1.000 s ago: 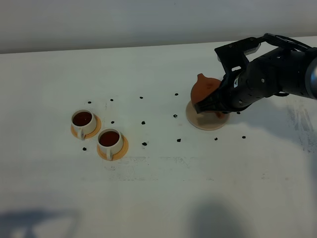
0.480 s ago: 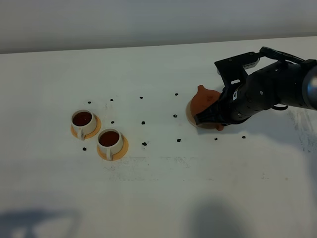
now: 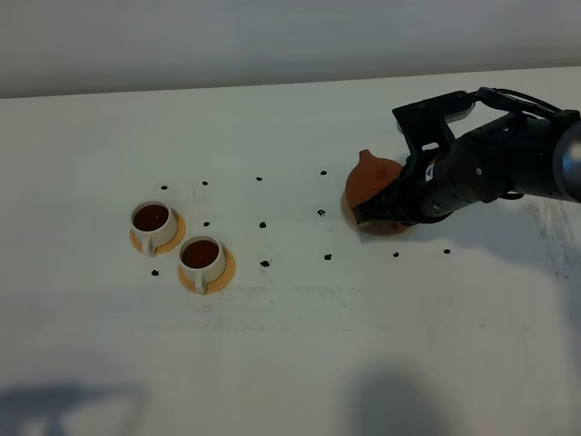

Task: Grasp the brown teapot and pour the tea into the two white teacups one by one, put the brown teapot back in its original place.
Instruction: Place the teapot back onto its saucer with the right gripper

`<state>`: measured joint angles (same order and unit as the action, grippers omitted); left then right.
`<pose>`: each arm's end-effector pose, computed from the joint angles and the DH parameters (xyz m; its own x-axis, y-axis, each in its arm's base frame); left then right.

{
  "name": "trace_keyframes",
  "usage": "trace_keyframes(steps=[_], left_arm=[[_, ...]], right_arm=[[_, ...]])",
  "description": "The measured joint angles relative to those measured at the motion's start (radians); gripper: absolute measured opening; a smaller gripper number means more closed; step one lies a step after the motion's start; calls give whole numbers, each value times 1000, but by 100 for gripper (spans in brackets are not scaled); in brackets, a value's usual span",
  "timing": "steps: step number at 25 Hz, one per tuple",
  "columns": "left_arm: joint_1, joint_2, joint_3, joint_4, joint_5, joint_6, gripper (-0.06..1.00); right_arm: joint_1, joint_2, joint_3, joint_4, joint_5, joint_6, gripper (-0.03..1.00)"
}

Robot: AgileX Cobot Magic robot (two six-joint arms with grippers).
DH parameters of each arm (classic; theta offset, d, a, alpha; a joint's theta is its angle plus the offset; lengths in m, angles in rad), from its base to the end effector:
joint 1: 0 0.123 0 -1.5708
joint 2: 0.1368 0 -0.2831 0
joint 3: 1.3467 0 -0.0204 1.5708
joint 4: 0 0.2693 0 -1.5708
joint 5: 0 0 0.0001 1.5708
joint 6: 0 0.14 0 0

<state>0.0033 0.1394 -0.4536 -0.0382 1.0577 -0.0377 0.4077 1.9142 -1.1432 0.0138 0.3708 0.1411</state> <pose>0.0784 -0.0044 0.2388 -0.6102 -0.0584 -0.7901 -0.0114 0.9978 -0.0650 0.3866 0.1678 0.0980 -0.8501 -0.2001 -0.4872 -0.2716 0.9591 0.0800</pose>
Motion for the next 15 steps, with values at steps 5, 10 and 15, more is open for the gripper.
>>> trace_keyframes(steps=[5,10,15], left_arm=[[0,0,0,0,0,0,56],[0,0,0,0,0,0,56],[0,0,0,0,0,0,56]], right_arm=[[0,10,0,3,0,3,12],[1,13,0,9,0,34,14],[1,14,0,9,0,51,30]])
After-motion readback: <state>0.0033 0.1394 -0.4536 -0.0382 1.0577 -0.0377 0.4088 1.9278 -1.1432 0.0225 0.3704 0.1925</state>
